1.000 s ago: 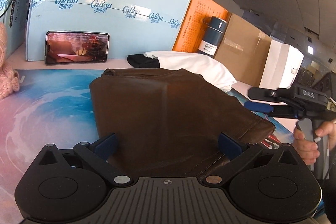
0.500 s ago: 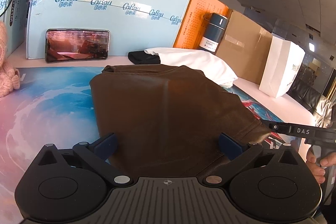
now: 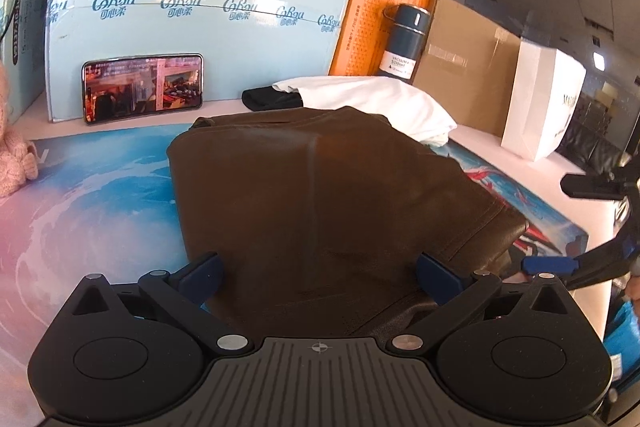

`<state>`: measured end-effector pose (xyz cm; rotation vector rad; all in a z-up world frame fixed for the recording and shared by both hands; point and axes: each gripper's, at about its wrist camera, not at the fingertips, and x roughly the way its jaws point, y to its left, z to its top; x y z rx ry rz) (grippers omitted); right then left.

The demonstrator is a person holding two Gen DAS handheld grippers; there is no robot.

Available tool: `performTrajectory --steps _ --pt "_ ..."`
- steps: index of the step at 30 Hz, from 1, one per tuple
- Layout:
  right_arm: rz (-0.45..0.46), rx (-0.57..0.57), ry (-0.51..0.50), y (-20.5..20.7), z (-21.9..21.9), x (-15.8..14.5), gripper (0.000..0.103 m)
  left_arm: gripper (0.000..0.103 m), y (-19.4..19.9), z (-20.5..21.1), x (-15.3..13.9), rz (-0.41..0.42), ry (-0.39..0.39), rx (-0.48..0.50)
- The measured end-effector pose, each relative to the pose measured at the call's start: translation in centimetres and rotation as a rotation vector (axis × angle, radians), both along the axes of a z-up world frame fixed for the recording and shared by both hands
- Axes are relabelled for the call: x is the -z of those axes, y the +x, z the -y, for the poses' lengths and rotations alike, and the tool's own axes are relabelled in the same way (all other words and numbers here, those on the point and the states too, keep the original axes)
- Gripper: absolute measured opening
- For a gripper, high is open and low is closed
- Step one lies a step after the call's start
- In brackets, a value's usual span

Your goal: Fold clothes

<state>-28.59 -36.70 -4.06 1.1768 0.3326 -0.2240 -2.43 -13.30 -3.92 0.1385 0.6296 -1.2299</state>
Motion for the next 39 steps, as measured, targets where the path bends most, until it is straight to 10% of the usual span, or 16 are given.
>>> performTrajectory --steps 14,20,27,39 --pt "-0.099 0.059 -0.063 9.5 -3.0 -0.6 0.102 0.103 -1.8 0.6 0.0 0.052 0.057 0.035" --pt "-0.094 0.120 -0.087 9.0 -2.1 1.1 0.029 0.103 1.7 -1.3 0.2 -0.196 -0.080 -0.048" --pt "0.207 0.067 0.431 6.1 2.7 4.9 0.013 0.103 5.5 -3.4 0.9 -0.512 -0.214 -0.157" --pt "0.390 0.042 0.679 4.9 3.5 5.5 0.013 0.103 4.5 1.5 1.4 -0.594 -0.213 -0.136"
